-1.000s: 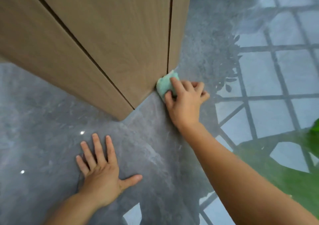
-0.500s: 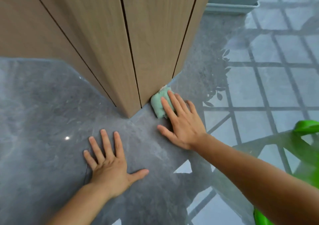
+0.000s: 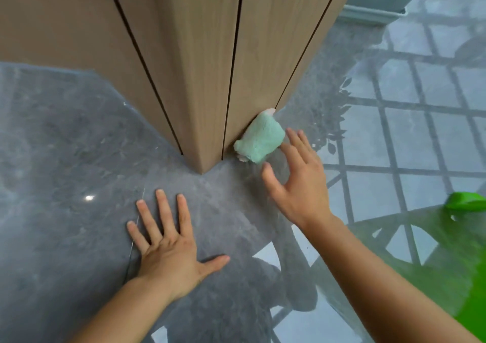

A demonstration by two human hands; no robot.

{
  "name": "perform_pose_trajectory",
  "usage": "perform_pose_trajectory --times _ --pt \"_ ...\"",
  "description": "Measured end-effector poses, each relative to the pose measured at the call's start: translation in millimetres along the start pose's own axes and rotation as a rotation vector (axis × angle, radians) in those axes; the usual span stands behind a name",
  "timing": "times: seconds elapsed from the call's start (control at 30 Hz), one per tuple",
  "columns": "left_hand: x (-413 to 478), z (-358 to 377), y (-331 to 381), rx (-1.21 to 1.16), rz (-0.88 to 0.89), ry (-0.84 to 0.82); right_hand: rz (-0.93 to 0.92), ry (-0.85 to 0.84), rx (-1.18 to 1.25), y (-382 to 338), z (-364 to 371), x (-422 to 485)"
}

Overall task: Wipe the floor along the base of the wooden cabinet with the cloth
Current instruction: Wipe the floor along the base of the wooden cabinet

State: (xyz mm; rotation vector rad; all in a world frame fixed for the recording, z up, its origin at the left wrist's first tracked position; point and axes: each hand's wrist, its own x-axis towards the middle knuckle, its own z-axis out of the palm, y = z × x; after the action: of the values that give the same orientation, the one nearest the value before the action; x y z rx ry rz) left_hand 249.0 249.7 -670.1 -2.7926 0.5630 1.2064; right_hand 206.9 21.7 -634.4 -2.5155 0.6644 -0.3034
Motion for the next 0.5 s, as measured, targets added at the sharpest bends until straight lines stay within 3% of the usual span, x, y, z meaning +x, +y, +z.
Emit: perform_pose_trajectory --times 0.07,0.17,0.4,0.5 --pt "-0.7 0.6 -0.8 0.007 0.001 0.004 0.112 0.132 -0.005 4.7 -18.7 5.9" --pt "-1.3 0.8 -1.4 0.006 -0.001 0.016 0.044 0.169 -0.073 6.0 -35.3 10.0" --pt "-0.5 3.2 -1.8 0.003 0.003 0.032 -0.201 -0.094 -0.058 -2.5 10.4 -8.2" --pt "-1.6 0.7 -1.0 -0.005 0.002 0.014 -0.204 -0.276 -0.165 -2.5 47.1 -7.5"
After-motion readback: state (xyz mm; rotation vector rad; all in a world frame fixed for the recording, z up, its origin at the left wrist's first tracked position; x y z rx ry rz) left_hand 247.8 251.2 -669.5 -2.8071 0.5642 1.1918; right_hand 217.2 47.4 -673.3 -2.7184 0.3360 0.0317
